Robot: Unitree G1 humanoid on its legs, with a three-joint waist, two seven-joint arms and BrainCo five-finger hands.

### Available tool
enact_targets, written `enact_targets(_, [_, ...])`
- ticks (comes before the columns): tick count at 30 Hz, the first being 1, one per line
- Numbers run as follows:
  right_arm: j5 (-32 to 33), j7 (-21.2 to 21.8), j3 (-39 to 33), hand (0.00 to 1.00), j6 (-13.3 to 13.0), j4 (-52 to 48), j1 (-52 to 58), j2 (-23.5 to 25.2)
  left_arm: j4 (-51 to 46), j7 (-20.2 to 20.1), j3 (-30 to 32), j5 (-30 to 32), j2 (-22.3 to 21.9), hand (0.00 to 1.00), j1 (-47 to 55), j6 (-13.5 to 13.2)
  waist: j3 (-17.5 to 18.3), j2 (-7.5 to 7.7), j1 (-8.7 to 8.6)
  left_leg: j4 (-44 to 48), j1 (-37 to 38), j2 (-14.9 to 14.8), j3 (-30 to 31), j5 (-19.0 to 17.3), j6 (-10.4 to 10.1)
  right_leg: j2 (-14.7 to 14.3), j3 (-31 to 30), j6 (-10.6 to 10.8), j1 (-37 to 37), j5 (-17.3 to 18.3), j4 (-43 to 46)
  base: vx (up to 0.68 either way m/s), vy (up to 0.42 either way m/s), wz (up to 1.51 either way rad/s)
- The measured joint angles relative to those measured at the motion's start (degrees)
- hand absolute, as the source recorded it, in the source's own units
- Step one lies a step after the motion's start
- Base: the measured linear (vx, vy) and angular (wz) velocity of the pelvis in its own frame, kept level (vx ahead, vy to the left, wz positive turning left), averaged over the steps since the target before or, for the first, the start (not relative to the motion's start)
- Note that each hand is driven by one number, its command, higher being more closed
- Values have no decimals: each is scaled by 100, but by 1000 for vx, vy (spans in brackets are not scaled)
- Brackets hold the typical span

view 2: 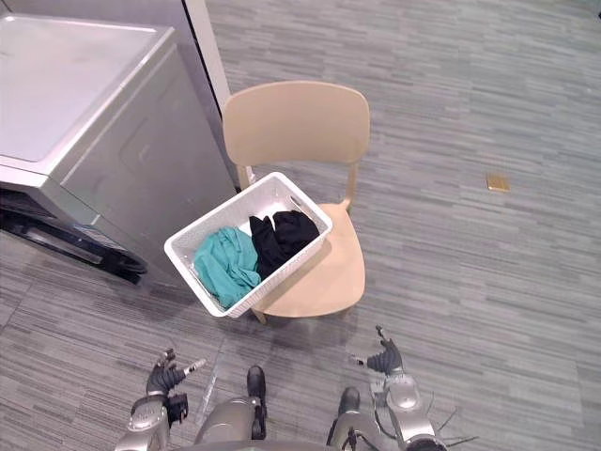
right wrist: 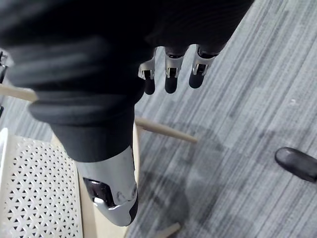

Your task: Pick up the laundry basket with both hands and put the clothes into the washing machine.

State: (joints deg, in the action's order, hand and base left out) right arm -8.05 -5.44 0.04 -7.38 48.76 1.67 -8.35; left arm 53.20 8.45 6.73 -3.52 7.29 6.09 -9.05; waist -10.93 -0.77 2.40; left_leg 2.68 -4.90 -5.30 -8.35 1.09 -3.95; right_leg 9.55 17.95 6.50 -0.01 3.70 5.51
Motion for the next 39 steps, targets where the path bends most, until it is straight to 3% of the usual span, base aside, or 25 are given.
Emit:
enact_targets(6, [21,58,4,0,114,417,4,74,295,-117,-29,214,-39,0,156,129,81,38,6,-29,69,151,303,27,26,95,313,55,288,42,-77,30,21,29])
enact_targets(10, [91,60,11,0,130,699,-56,111,306,-210,-215,426,-28,0,-55,128,-3,-19,-3,930,-785,226,791,-94,35,114,852,81,270,60,-5,-22,21,68])
enact_targets(12, [181,56,14,0,131,849,-208,108,308,-210,-261,433,-34,0,-39,130,-48,-53,39,1146,-939,121,649,-179,74,161,985,59,276,87,111,-101,82,45])
enact_targets(13, [207,43,-6,0,124,836,-258,111,315,-212,-267,444,-42,0,-34,133,-73,-68,26,1177,-949,26,457,-404,156,181,1048,58,304,100,179,-106,92,15])
enact_targets(16, [279,36,-32,0,123,814,-240,131,339,-200,-199,453,-15,0,-33,133,-156,34,-12,1542,-1062,-306,-387,-509,139,358,1187,65,383,177,329,-106,74,26])
enact_targets(18, [291,27,-135,0,160,853,-193,103,340,-177,-161,474,17,0,-96,126,-167,57,-83,2673,-1487,-567,-596,-705,439,663,1313,232,369,283,584,-67,212,48])
enact_targets(19, [293,16,-132,0,165,851,-151,80,323,-103,-164,476,34,0,-105,125,-162,15,-170,3423,-1707,-822,-476,-971,462,784,1520,415,405,345,640,-23,397,30])
enact_targets(21, [297,24,-121,0,176,851,-78,59,336,-72,-234,476,-1,0,-124,128,-120,-190,-159,3511,-1742,-1068,-94,-1542,97,873,1586,778,531,346,682,60,441,32])
enact_targets(22, [313,20,-145,0,200,883,-64,110,401,-75,-289,486,91,0,-252,139,-111,-88,-131,3633,-1829,-759,-88,-1914,2,1203,1517,863,466,386,938,251,518,67])
enact_targets(23, [318,53,-196,0,234,917,-52,273,411,-58,-375,485,175,0,-353,134,-94,205,-142,3594,-1796,-301,-200,-2029,152,1643,1407,830,410,344,1151,332,583,79])
enact_targets(24, [319,59,-226,0,248,922,-76,338,422,-58,-391,486,202,0,-407,138,-105,300,-134,3599,-1748,-138,-254,-2077,238,1795,1301,753,408,246,1401,350,400,62])
enact_targets(25, [317,64,-218,0,311,950,-192,378,428,-58,-405,486,182,0,-434,145,-165,217,-60,3586,-1603,54,-271,-2143,362,2083,1229,-108,193,77,2084,275,317,30])
enact_targets(26, [317,65,-205,0,328,948,-245,392,427,-58,-444,486,166,0,-444,146,-215,132,-37,3549,-1484,92,-268,-2182,433,2149,1127,-633,27,38,2531,341,417,25])
enact_targets(27, [306,73,-164,0,336,940,-366,415,427,-66,-516,487,100,0,-444,144,-249,71,-21,3306,-1193,242,-266,-2100,578,2144,848,-887,-265,307,3411,357,388,36])
enact_targets(28, [302,73,-104,0,324,938,-474,429,427,-70,-593,509,105,0,-440,144,-244,81,-13,2880,-848,441,-249,-1983,743,1884,510,-620,-467,600,3906,358,336,42])
enact_targets(29, [299,72,-83,0,320,935,-520,434,426,-70,-639,539,106,0,-437,137,-243,81,-12,2691,-698,513,-228,-1931,773,1688,373,-476,-537,731,3977,332,245,47])
enact_targets(30, [298,70,15,0,292,923,-613,444,427,-74,-676,546,94,0,-434,132,-245,77,-15,2344,-420,662,-143,-1838,840,1233,199,-358,-667,987,3947,301,171,47])
enact_targets(32, [299,74,221,0,296,942,-717,440,428,-82,-720,546,50,0,-497,132,-275,40,-15,1947,-84,816,73,-1766,857,348,143,-363,-944,1313,3423,345,120,56])
enact_targets(34, [298,68,451,0,296,930,-721,452,432,-85,-746,549,-40,0,-555,123,-331,-65,-40,1818,141,865,370,-1736,810,-463,-23,-500,-1178,1278,2413,255,30,70])
enact_targets(35, [296,67,479,0,296,915,-721,471,437,-89,-796,567,-49,0,-573,121,-323,-41,-34,1847,146,926,418,-1723,784,-574,-65,-697,-1234,1069,2006,241,15,95])
enact_targets(36, [295,66,563,0,294,890,-721,433,515,-97,-890,601,-137,0,-639,127,-343,-146,-128,1957,159,951,635,-1697,732,-664,-79,-985,-1099,778,1825,316,50,94])
enact_targets(37, [294,60,696,0,301,879,-828,424,514,-104,-912,651,-261,0,-640,99,-326,-178,-123,2378,-68,970,723,-1521,416,-598,-58,-961,-901,524,1550,336,73,91])
enact_targets(39, [294,42,914,0,277,799,-1136,485,475,-111,-859,646,-270,0,-621,28,-372,-40,-59,2481,-341,899,623,-1636,540,-469,-103,-946,-594,411,1183,232,35,43])
